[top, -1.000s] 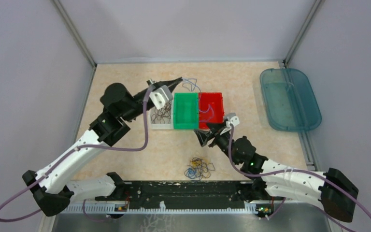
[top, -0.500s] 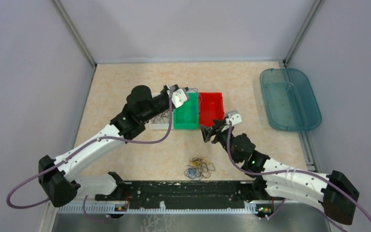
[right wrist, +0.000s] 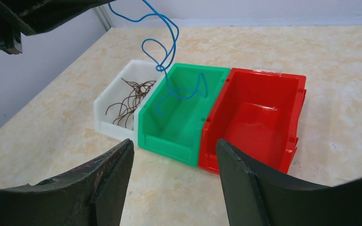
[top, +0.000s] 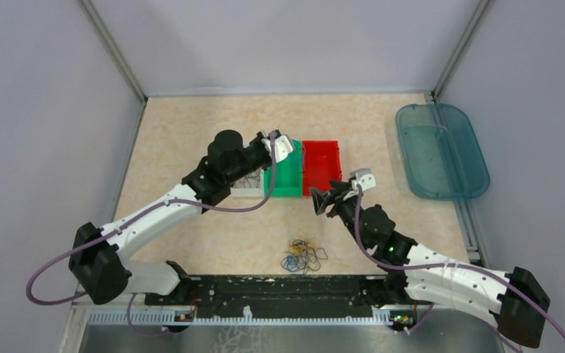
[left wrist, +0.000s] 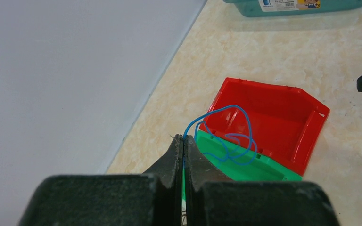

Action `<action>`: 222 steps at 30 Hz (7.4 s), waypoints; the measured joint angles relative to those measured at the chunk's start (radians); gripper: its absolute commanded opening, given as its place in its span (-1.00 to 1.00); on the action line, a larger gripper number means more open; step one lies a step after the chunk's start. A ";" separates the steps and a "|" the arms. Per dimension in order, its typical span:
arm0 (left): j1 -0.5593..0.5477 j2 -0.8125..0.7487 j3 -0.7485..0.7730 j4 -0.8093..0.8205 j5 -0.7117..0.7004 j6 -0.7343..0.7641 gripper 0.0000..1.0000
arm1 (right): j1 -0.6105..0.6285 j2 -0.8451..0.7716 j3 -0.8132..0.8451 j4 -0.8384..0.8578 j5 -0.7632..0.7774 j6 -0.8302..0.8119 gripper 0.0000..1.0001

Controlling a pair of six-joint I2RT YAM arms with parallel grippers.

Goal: Untangle the cables

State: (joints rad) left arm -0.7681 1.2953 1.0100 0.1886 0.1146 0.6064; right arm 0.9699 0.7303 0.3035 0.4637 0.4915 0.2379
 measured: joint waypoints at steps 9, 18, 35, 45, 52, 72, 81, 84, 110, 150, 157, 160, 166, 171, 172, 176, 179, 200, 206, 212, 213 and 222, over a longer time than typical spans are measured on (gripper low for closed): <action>0.005 0.056 0.000 0.022 -0.018 -0.002 -1.00 | -0.004 -0.021 0.000 -0.021 0.019 0.001 0.27; 0.064 0.132 -0.008 0.040 -0.053 -0.005 -1.00 | -0.005 -0.071 0.000 -0.071 0.018 0.001 0.26; 0.135 0.156 -0.008 0.065 0.018 -0.002 -1.00 | -0.005 -0.085 0.000 -0.083 0.018 0.008 0.23; 0.128 0.293 0.010 -0.006 0.066 0.016 -0.98 | -0.005 -0.089 0.000 -0.089 0.019 0.008 0.23; 0.128 0.344 0.097 -0.102 0.137 0.049 0.17 | -0.005 -0.087 0.000 -0.093 0.017 0.017 0.23; 0.142 0.047 0.036 -0.312 0.358 0.219 1.00 | -0.005 -0.090 0.045 -0.290 -0.127 0.097 0.36; 0.141 -0.268 -0.163 -0.532 0.541 0.443 1.00 | -0.006 -0.043 0.081 -0.599 -0.479 0.293 0.25; 0.141 -0.309 -0.192 -0.581 0.562 0.481 1.00 | -0.006 -0.020 0.091 -0.666 -0.584 0.351 0.15; 0.141 -0.354 -0.193 -0.594 0.613 0.474 1.00 | -0.006 0.108 0.043 -0.481 -0.626 0.410 -0.86; 0.135 -0.426 -0.240 -0.593 0.662 0.417 1.00 | 0.016 0.155 0.064 -0.580 -0.615 0.500 -0.36; 0.135 -0.426 -0.240 -0.593 0.662 0.417 1.00 | 0.016 0.238 0.064 -0.494 -0.621 0.503 -0.53; 0.135 -0.426 -0.241 -0.593 0.663 0.418 1.00 | 0.016 0.238 0.064 -0.476 -0.628 0.501 -0.59; 0.135 -0.426 -0.242 -0.592 0.671 0.417 1.00 | 0.016 0.203 0.074 -0.512 -0.632 0.472 -0.30; 0.135 -0.426 -0.243 -0.592 0.673 0.417 1.00 | 0.016 0.158 0.085 -0.579 -0.636 0.435 -0.07; 0.135 -0.426 -0.243 -0.592 0.673 0.417 1.00 | 0.016 0.155 0.085 -0.586 -0.640 0.431 -0.05; 0.135 -0.426 -0.243 -0.592 0.675 0.417 1.00 | 0.016 0.169 0.085 -0.611 -0.679 0.402 -0.02; 0.135 -0.426 -0.243 -0.592 0.676 0.417 1.00 | 0.016 0.200 0.085 -0.616 -0.712 0.385 -0.03; 0.135 -0.427 -0.246 -0.585 0.676 0.417 1.00 | 0.004 0.497 0.114 -0.376 -0.580 0.388 -0.81; 0.135 -0.434 -0.258 -0.599 0.686 0.447 0.99 | -0.006 0.478 0.138 -0.303 -0.480 0.399 -0.40; 0.135 -0.433 -0.294 -0.620 0.690 0.474 0.97 | -0.006 0.402 0.138 -0.300 -0.471 0.384 0.02; 0.135 -0.433 -0.302 -0.623 0.690 0.483 0.96 | -0.006 0.373 0.138 -0.317 -0.473 0.369 0.02; 0.135 -0.426 -0.395 -0.639 0.685 0.531 0.77 | -0.006 0.302 0.138 -0.373 -0.498 0.261 -0.01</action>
State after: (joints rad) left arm -0.6334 0.8696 0.6147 -0.4503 0.7994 1.1378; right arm 0.9634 1.0321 0.4416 0.0902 -0.0067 0.4984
